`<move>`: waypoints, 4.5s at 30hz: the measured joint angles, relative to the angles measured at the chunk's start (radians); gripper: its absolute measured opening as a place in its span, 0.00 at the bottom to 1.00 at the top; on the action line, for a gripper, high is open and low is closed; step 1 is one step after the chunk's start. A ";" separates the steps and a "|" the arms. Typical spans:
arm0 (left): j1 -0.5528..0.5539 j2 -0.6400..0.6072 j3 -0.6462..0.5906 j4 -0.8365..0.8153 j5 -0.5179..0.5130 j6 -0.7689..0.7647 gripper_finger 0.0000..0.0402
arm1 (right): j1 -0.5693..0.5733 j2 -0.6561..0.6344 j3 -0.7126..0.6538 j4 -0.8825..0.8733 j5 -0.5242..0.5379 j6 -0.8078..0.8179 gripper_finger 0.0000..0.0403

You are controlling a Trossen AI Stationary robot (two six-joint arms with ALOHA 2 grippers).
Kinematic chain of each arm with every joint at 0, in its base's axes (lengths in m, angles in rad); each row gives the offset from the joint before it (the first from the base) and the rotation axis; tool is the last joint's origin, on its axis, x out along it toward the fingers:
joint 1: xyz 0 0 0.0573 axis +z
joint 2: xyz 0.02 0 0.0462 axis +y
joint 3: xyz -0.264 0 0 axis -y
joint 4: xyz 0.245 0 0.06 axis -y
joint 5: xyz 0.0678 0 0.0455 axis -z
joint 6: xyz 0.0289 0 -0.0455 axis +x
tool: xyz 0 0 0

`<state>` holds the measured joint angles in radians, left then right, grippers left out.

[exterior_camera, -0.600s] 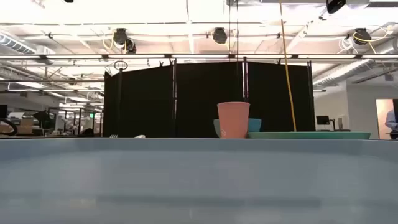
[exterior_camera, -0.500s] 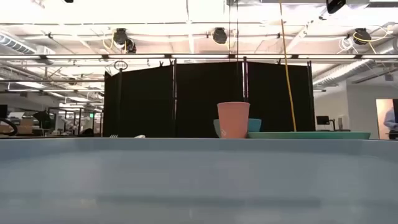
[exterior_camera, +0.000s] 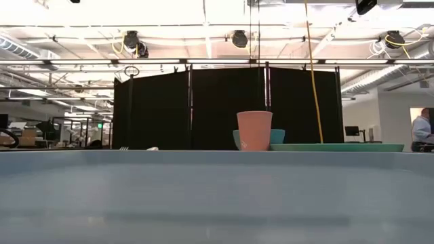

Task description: Set up tray

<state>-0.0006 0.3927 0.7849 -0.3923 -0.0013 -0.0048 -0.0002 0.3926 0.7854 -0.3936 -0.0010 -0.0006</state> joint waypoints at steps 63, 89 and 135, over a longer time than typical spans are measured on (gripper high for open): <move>-0.001 0.001 0.000 0.220 -0.046 -0.061 0.09 | 0.000 0.022 0.000 0.095 0.000 0.045 0.00; 0.168 0.406 -0.331 0.579 -0.059 0.135 0.09 | -0.426 0.518 0.130 -0.377 0.244 0.208 0.00; 0.180 0.406 -0.335 0.493 0.003 0.060 0.09 | -0.942 1.114 0.063 -0.350 0.077 -0.032 0.53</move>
<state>0.1791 0.7986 0.4500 0.1009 0.0021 0.0554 -0.9421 1.5070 0.8482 -0.7433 0.0757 -0.0324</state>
